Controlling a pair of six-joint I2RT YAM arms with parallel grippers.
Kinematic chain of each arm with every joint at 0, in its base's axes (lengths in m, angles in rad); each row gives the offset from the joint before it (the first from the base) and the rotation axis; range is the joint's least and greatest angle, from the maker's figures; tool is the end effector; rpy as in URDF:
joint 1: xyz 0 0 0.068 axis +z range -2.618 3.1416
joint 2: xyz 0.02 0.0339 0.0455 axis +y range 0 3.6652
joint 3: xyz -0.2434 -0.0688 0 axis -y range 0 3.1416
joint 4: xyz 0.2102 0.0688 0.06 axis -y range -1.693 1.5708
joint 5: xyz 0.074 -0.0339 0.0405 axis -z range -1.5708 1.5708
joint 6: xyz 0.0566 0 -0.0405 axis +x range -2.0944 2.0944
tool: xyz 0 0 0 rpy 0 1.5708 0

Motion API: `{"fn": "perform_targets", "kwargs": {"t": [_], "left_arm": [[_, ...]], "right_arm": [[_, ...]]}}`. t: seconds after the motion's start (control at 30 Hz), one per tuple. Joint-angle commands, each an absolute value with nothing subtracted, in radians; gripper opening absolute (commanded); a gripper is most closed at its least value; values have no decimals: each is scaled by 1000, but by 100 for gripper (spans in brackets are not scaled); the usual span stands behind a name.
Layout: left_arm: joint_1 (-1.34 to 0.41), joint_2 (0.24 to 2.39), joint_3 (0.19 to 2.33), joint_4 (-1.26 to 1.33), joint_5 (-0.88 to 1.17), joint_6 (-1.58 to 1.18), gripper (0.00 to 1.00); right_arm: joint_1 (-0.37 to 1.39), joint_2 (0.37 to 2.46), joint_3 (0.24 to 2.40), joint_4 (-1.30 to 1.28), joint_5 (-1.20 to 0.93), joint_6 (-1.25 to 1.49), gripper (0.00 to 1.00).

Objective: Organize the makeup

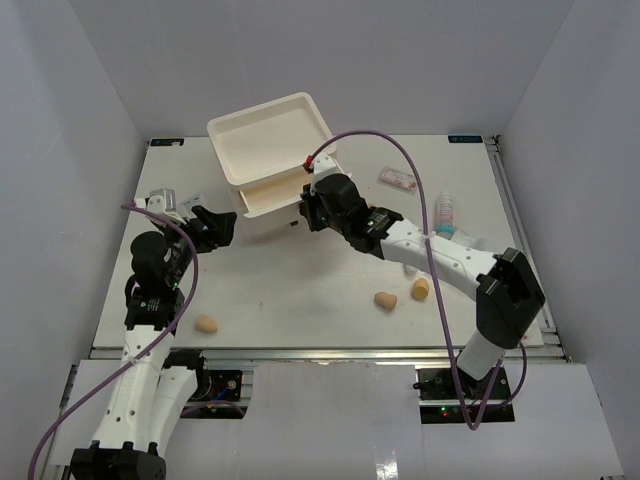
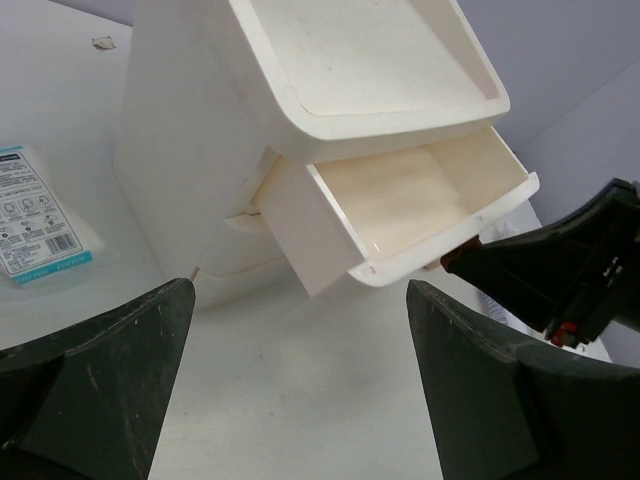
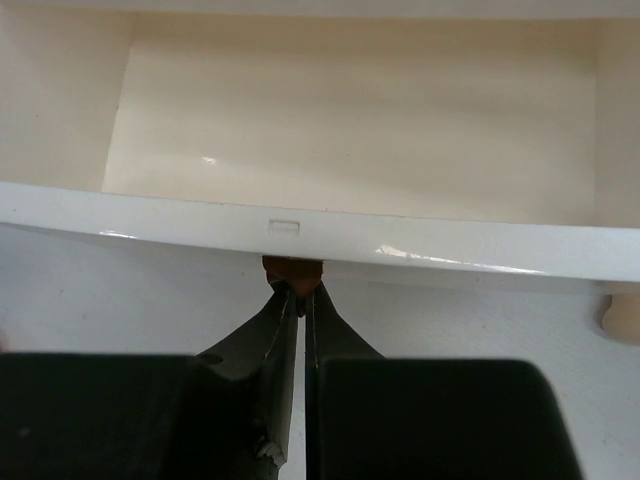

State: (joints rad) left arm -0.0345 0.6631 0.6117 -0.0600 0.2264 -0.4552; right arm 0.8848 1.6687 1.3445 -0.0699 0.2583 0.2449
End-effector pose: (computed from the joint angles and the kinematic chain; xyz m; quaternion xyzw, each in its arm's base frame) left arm 0.1690 -0.0185 0.2981 -0.0810 0.7400 -0.2423 0.6222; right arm 0.2525 0.2857 0.2962 -0.1916 0.8055 0.2041 0.5222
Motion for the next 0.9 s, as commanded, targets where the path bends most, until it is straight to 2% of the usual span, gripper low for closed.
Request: {"fn": "perform_targets", "kwargs": {"t": [0.0, 0.13, 0.17, 0.23, 0.3, 0.47, 0.6, 0.77, 0.87], "left_arm": [[-34, 673, 594, -55, 259, -490, 98], [-34, 701, 595, -85, 268, -554, 98], [-34, 710, 602, -106, 264, -575, 98], [-34, 726, 624, -162, 257, -607, 98], [-34, 736, 641, -203, 262, -643, 98], [-34, 731, 669, -290, 244, -692, 98], [-34, 740, 714, -424, 182, -745, 98], [-34, 768, 765, -628, 89, -845, 98], [-34, 762, 786, -720, -1, -899, 96]], "right_arm": [[885, 1522, 1199, -45, 191, 217, 8], [885, 1469, 1149, -9, 167, 190, 9], [886, 1466, 1149, 15, 148, 181, 16], [885, 1462, 1155, 31, 98, 157, 44], [885, 1459, 1163, 34, 55, 133, 63], [882, 1411, 1140, 28, -97, 10, 91], [857, 1355, 1104, 2, -329, -146, 98], [826, 1299, 1080, -135, -699, -370, 98], [823, 1261, 1064, -210, -777, -484, 100]]}}
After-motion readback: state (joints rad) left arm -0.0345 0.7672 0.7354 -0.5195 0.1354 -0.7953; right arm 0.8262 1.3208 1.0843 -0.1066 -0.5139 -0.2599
